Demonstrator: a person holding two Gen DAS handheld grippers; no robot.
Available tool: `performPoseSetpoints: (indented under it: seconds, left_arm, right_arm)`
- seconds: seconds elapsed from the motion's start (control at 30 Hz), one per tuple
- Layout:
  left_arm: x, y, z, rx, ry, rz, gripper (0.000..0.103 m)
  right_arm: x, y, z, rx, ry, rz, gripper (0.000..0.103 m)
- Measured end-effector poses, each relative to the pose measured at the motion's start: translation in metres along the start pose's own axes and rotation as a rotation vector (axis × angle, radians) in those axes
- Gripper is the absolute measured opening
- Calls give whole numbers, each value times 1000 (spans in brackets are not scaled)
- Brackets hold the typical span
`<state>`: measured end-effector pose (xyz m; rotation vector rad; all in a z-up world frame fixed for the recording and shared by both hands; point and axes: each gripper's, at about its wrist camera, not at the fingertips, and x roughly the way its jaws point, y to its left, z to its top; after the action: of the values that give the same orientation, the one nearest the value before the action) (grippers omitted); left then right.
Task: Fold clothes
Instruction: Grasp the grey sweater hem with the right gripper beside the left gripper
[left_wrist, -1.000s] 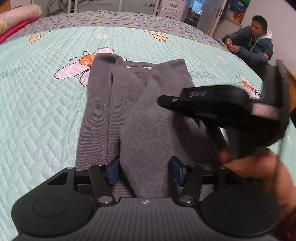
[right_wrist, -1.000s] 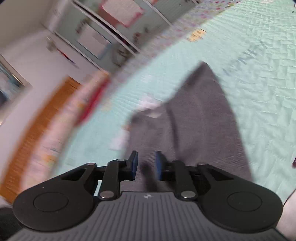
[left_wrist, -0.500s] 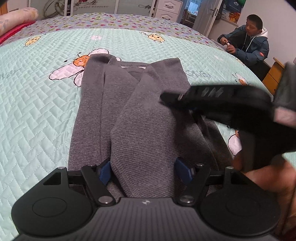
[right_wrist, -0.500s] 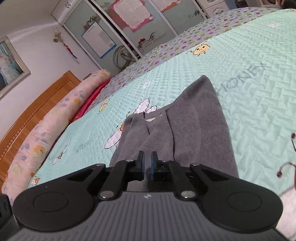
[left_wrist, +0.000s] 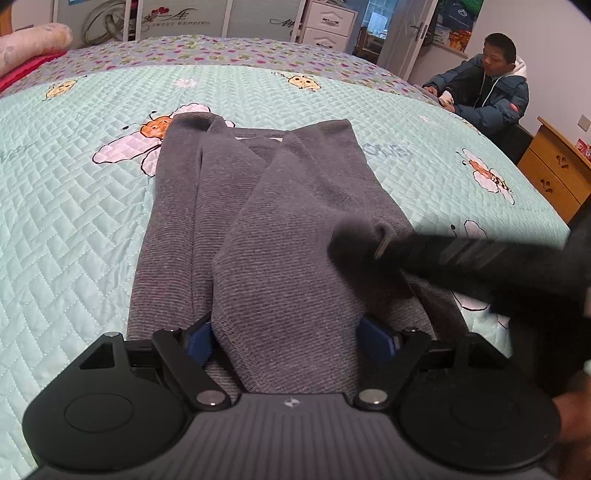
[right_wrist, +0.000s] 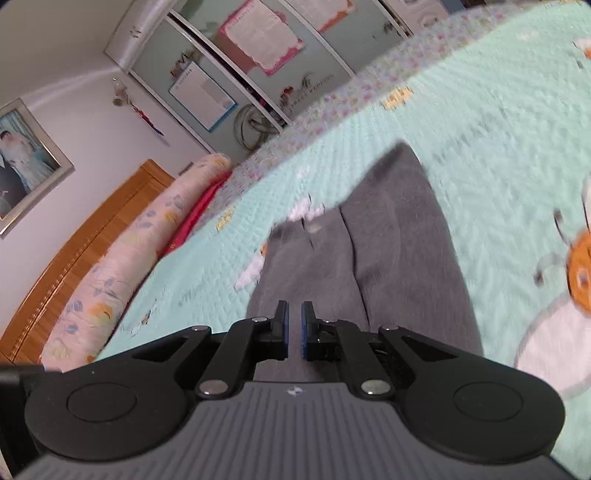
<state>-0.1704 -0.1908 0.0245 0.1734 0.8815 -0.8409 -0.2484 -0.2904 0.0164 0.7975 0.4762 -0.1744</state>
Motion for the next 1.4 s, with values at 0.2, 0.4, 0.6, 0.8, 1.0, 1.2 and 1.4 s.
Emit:
performPoseSetpoints:
  seconds: [0.2,0.4,0.6,0.8,1.0,1.2,1.4]
  left_arm:
    - [0,2,0,-7,-9,-7,84]
    - [-3,7,0,-46,-11,-35,84]
    - [-6,-4,-7,58,-15,2,84]
    - [-24,19,1,-101,-28,-99,78]
    - [-26,35,-2,-159,18,-161,73]
    - [-52,85,28,-330,-158,-202,74]
    - [3,140,62,-475,-128,-142,74]
  right_arm:
    - [1,-13,-7,55,16,9,0]
    - [-28,-1,-13,64,2,52,7]
    - [-45,-12,-24,90,15,76,2]
    - [-46,-29,-27,115,56,92,17]
    - [-48,-40,-23,88,84,73,0]
    - [-64,-68,32,142,-17,98,49]
    - [-17,-121,91,245,14,59,49]
